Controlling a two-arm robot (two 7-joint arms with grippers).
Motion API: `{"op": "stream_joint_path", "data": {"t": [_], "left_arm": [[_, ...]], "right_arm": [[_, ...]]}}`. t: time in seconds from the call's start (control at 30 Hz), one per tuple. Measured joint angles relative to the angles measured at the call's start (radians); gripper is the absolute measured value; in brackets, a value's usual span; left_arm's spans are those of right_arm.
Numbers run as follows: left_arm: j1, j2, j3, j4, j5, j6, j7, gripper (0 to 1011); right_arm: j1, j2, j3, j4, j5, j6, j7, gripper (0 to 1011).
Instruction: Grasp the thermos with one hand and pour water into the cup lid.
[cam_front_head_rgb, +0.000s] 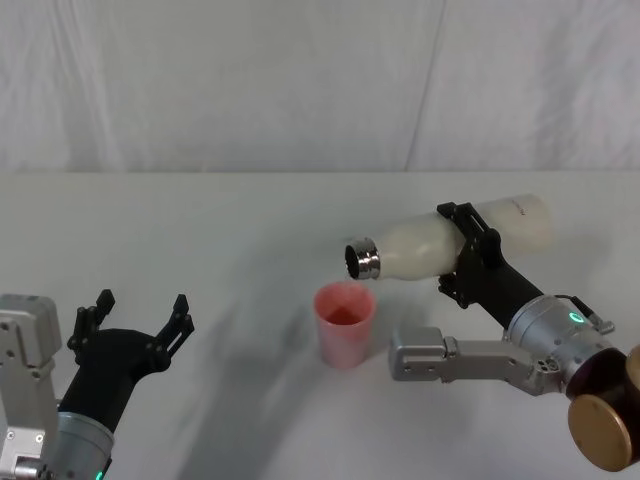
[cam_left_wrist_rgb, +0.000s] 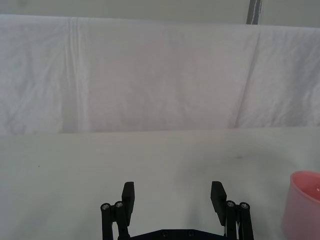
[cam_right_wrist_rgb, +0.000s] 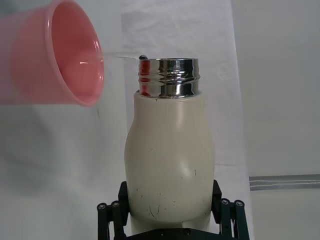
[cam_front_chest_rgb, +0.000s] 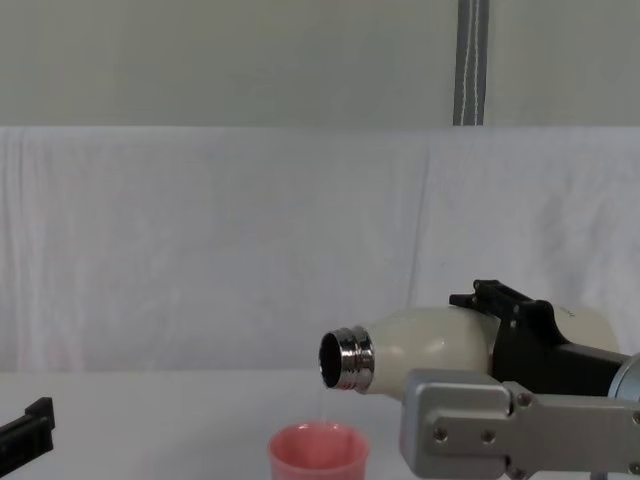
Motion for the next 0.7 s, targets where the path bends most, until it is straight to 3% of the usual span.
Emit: {"op": "stream_joint_path", "data": {"t": [0.7], "left_arm": [[0.000, 0.000, 0.000, 0.000, 0.000, 0.000, 0.000, 1001]], "right_arm": [[-0.003, 0.007, 0.005, -0.004, -0.005, 0.002, -0.005, 950]]}}
